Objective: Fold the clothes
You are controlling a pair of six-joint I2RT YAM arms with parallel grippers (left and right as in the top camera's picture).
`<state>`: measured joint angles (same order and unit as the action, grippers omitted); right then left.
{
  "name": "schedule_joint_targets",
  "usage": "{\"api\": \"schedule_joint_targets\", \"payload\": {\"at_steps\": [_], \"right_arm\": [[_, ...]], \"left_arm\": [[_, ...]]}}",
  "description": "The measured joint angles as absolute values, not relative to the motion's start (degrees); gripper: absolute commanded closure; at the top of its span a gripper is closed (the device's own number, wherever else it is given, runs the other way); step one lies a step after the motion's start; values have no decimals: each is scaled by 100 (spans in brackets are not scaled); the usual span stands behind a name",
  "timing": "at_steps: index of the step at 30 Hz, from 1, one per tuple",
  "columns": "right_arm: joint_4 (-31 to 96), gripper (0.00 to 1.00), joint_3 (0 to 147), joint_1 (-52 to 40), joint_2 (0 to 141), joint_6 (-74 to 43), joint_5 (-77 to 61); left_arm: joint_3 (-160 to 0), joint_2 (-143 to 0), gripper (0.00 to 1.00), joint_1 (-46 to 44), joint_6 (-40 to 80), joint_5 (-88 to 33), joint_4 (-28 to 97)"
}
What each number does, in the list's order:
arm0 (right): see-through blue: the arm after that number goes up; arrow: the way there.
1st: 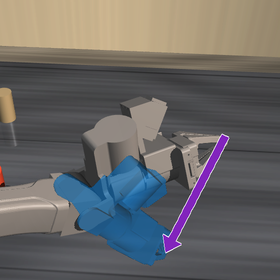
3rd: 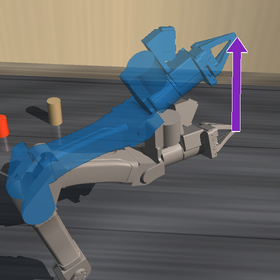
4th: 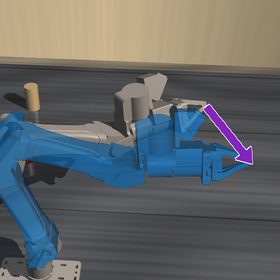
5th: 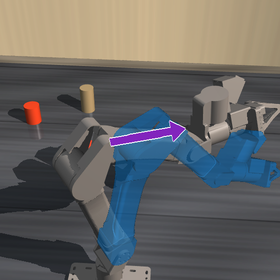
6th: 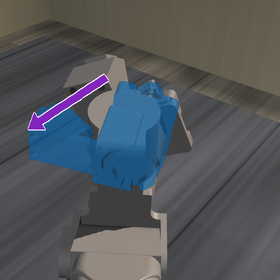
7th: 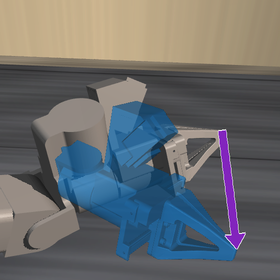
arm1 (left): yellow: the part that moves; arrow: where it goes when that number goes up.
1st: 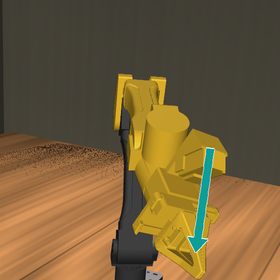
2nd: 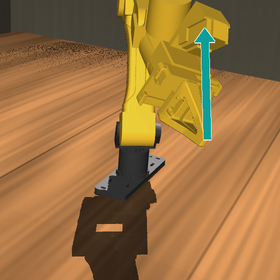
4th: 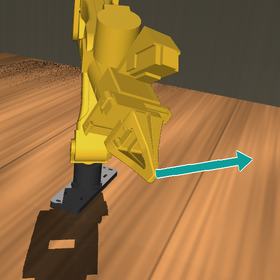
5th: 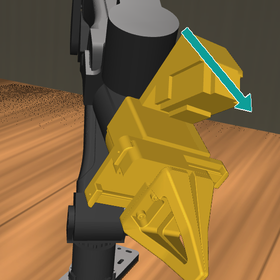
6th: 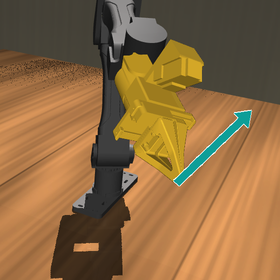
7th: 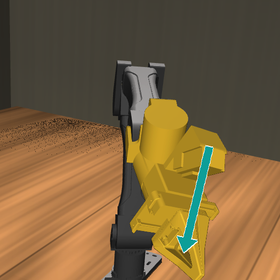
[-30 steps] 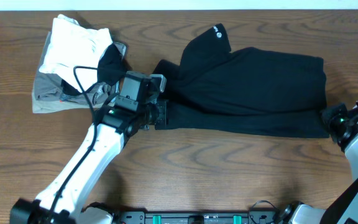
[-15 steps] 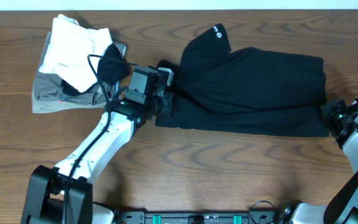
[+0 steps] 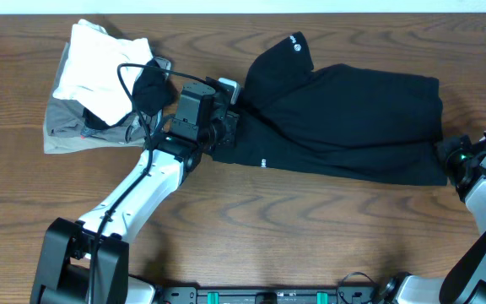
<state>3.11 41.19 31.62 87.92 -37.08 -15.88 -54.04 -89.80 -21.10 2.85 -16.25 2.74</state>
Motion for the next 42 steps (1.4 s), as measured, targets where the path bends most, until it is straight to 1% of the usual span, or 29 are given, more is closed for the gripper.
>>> {"api": "schedule_joint_targets", "payload": {"at_steps": [3,4,6,7,8,9,10,11,12,13,16,22,29,32,35,37,40,42], "right_arm": [[301,99,4119,3162,8792,-3708,-1579],[294,99,4119,3162,8792,-3708,-1577],[270,93,4119,3162,8792,-3717,-1568],[261,90,4119,3162,8792,-3728,-1566],[255,86,4119,3162,8792,-3736,-1562],[250,84,4119,3162,8792,-3747,-1557],[248,80,4119,3162,8792,-3745,-1553],[252,78,4119,3164,8792,-3750,-1542],[283,75,4119,3164,8792,-3717,-1522],[340,73,4119,3164,8792,-3715,-1500],[589,70,4121,3203,8792,-3710,-1450],[768,66,4121,3361,8792,-3588,-1557],[849,66,4121,3343,8792,-3065,-2563],[1052,65,4130,3264,8792,-2803,-3111],[1378,64,4241,3114,8801,-2556,-3555],[1520,63,4421,2919,8814,-2364,-3765],[1568,59,4792,2587,8827,-2156,-3879],[1614,59,5157,2329,8827,-2032,-3881]], "left_arm": [[-5404,-8982,93,-2110,272,-1538,274],[-5404,-8982,91,-2110,270,-1507,274],[-5404,-9002,85,-2110,257,-1472,272],[-5404,-9021,78,-2110,255,-1459,270],[-5404,-9048,68,-2110,255,-1452,270],[-5404,-9067,62,-2110,226,-1435,276],[-5404,-9087,54,-2110,233,-1391,285],[-5404,-9096,49,-2110,217,-1352,303],[-5404,-9098,43,-2108,248,-1306,325],[-5404,-9098,41,-2104,226,-1264,355],[-5404,-9098,38,-2056,252,-1181,539],[-5404,-9098,38,-1935,255,-1341,937],[-5411,-9098,38,-1981,165,-1863,1540],[-5566,-9098,38,-1981,141,-1933,2202],[-6090,-9120,38,-1981,82,-1953,2797],[-6580,-9142,38,-1981,-32,-1946,2897],[-7467,-9273,38,-1981,-222,-1865,3048],[-8090,-9474,37,-1981,-331,-1822,3092]]}}
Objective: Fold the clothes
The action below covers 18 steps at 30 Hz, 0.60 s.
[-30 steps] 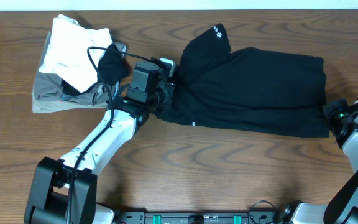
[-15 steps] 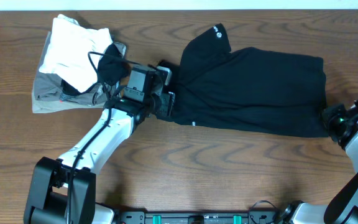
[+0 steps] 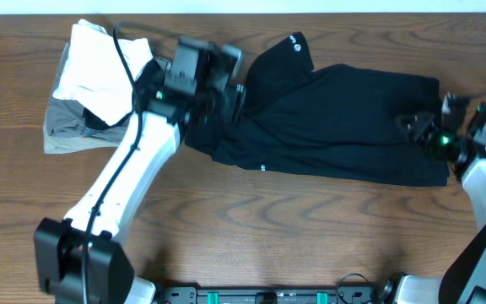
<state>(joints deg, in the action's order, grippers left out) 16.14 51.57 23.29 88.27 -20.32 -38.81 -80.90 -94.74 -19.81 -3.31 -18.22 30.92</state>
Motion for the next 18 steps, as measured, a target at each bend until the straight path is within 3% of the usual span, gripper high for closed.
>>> {"api": "schedule_joint_targets", "payload": {"at_steps": [10,18], "right_arm": [[1955,56,6147,2086,8827,-1859,-3551],[2895,55,6143,2088,8827,-1688,-3485]], "left_arm": [[-10300,-11813,34,-1981,-622,-1763,3131],[-10857,-13290,29,-1981,-646,-1761,2178]]}}
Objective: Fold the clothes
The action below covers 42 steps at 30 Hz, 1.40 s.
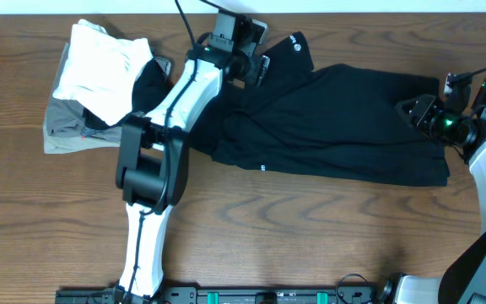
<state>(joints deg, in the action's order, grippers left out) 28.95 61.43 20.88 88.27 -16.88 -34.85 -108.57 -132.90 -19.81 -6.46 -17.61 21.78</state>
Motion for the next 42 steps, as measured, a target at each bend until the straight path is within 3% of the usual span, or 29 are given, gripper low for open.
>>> {"api": "schedule_joint_targets", "payload": {"at_steps": [9,14,19,24,28,29,31,34,39,42], "right_arm": [[3251,56,6143,2088,8827,-1570,-3472],[3367,56,6143,2086,8827,-1564,-3457],[3402,57,6143,2086,8827,-1549,-3291],[3363,55,6143,2086,8827,-1522,-2969],[3229,54,6143,2086,8827,-1518,-2644],[3170,54,6143,2086,8827,-1518,-2574],[3033,54,6143,2086,8827,-1511,-2436],[2928,55,6143,2086,8827,-1496,-2303],[3406,53,6145,2086,8932,-1529,-2036],[3798,53,6145,2086,9166,-1616,-1745]], "left_arm": [[-10868,-13751,34,-1981,-578,-1763,1551],[-10877,-13981,56,-1981,-469,-1765,1400],[-10886,-14029,87,-1981,-344,-1782,1555],[-10934,-14016,93,-1981,-274,-1933,2027],[-10943,-13826,93,-1979,-255,-1959,2672],[-10943,-13773,88,-1977,-257,-1957,2801],[-10943,-13618,54,-1977,-311,-1951,3028],[-10943,-13371,24,-1977,-309,-1861,3267],[-10945,-13028,21,-1973,-281,-1444,3815],[-10949,-12844,30,-1959,-270,-1293,4484]]}}
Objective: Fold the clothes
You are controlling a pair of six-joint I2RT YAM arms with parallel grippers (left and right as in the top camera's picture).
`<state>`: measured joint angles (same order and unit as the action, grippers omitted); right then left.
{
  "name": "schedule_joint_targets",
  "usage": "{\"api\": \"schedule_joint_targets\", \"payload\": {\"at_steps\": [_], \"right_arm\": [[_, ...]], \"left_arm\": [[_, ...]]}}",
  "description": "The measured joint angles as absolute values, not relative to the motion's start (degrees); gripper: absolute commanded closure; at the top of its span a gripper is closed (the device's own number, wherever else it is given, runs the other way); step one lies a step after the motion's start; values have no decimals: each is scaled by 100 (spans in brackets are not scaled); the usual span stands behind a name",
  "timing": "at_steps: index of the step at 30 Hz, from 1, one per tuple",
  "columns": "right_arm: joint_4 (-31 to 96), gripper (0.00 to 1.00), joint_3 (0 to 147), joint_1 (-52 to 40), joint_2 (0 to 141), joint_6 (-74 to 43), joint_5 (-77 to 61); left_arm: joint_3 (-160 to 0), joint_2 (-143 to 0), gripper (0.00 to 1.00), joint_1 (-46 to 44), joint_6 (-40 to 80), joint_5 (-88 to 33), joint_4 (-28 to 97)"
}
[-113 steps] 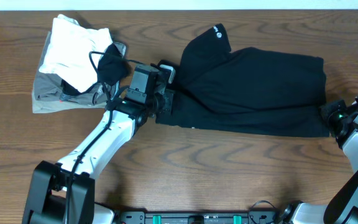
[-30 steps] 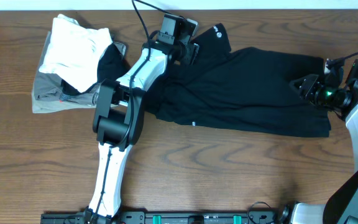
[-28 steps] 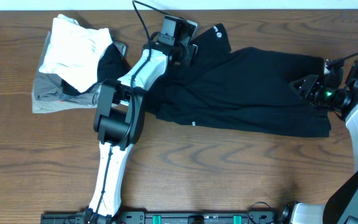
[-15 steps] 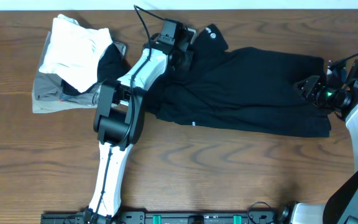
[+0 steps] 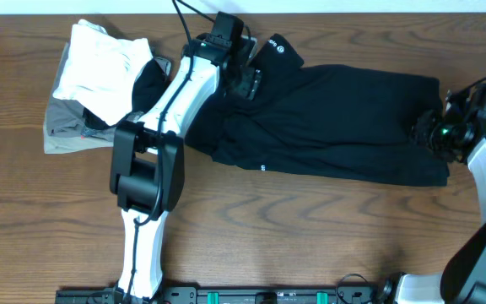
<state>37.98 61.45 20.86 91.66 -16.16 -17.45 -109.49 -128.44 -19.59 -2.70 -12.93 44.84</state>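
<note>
A black garment (image 5: 344, 118) lies spread across the middle and right of the table, a small white logo (image 5: 278, 47) on its upper left flap. My left gripper (image 5: 248, 81) is down on that upper left part, just below the logo, and seems shut on the cloth; its dark fingers blend into it. At the garment's right edge sits my right gripper (image 5: 425, 133), its fingers pointing left onto the cloth. Whether it is open or shut does not show.
At the far left lies a pile of clothes: a white piece (image 5: 99, 63) on top of a grey one (image 5: 70, 131), with a small black piece (image 5: 148, 89) beside them. The left arm (image 5: 171, 93) stretches diagonally between pile and garment. Bare wood table (image 5: 310, 236) fills the front.
My left gripper has moved slightly down and left, and the logo flap has shifted left and down with it. The right gripper has dropped lower onto the garment's right edge.
At first my left gripper was at the garment's left edge and the right at its lower right corner. Then the left was higher up and the right over the right edge. Later the left was at the top flap, which has now shifted left.
</note>
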Motion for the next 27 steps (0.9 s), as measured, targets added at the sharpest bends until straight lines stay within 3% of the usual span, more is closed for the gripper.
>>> {"api": "schedule_joint_targets", "payload": {"at_steps": [3,8,17,22,27], "right_arm": [[3992,53,6143,2086,9470,-1651,-1577],[4047,62,6143,2086,9902,-1702,-1448],[3774,79,6145,2086,10366,-1763,-1356],[3535,90,6145,2086,10499,-1793,-1323],[4025,91,6147,2086,10508,-1855,-823]], "left_arm": [[-10960,-12661,43,-1959,-246,-1199,5378],[-10890,-12475,50,-1959,-34,-1160,6475],[-9354,-12462,55,-1959,143,-1160,4998],[-9002,-12407,78,-1953,349,-1138,4650],[-8956,-12396,82,-1933,486,-1166,5387]]}}
